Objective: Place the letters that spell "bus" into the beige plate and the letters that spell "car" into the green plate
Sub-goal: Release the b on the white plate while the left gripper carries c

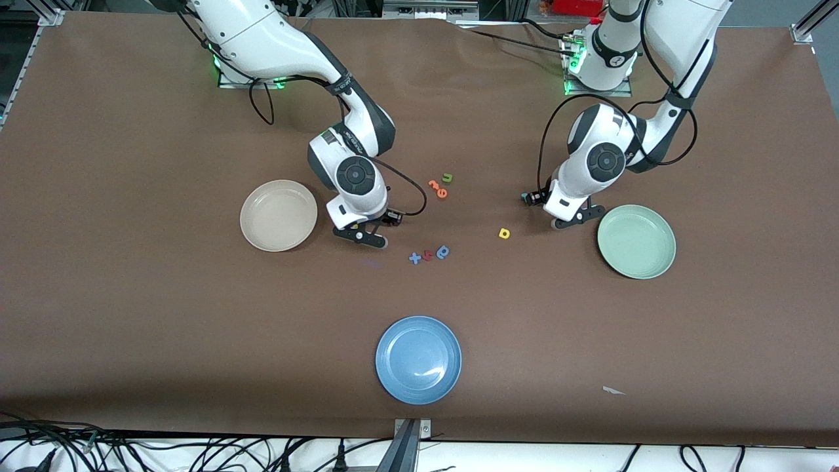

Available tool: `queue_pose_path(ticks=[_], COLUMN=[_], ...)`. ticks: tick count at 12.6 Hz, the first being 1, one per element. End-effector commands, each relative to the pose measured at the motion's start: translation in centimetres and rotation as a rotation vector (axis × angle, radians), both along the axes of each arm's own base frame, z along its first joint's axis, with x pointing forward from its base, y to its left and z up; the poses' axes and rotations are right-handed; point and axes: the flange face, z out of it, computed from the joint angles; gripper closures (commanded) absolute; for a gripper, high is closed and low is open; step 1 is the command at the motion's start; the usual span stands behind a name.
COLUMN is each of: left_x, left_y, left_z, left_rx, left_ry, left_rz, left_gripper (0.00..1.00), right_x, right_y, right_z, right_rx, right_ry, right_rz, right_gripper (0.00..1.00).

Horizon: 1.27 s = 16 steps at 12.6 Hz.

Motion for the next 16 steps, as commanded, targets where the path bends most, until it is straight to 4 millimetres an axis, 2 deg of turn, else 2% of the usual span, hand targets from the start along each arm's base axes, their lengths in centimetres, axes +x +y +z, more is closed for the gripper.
queue_pose_path(ticks=[1,3,4,6,8,11,13,14,16], left_x=[-0.2,-0.4,-0.4,-0.5,-0.5,-0.4,-0.4,-0.3,-0.2], left_y=[-0.5,-0.5,-0.5,-0.5,-0.3,0.0,-0.1,-0.1,-0.1], left_z=[-0.4,-0.8,-0.8,-1.0,-1.3,-1.3,-1.3,-1.2,-1.2], left_rx=[-0.006,-0.005,-0.005,-0.004,-0.003,-0.002,-0.002,-0.003,-0.004], left_ry=[0.004,0.013,0.015,0.019,0.023,0.025,0.023,0.021,0.018], left_rz=[0.015,0.015,0.015,0.015,0.016,0.021,0.020,0.020,0.021], left_gripper=[0.31,0.31,0.31,0.33,0.40,0.46,0.47,0.52,0.67], right_x=[-0.3,-0.1,0.0,0.3,1.5,2.9,3.2,3.5,3.2], right_y=[-0.2,-0.3,-0.3,-0.2,-1.1,-4.8,-7.7,-9.6,-12.8], right_z=[-0.2,-0.1,0.1,1.0,3.8,6.9,8.6,8.8,7.6], right_rx=[-0.010,-0.008,-0.007,-0.001,-0.005,-0.060,-0.097,-0.110,-0.127], right_ry=[-0.017,-0.018,-0.020,-0.028,-0.049,0.000,0.050,0.063,0.094], right_rz=[0.009,0.007,0.006,0.014,0.013,0.119,0.172,0.188,0.223], right_gripper=[0.53,0.69,0.73,0.74,0.74,0.74,0.74,0.74,0.74])
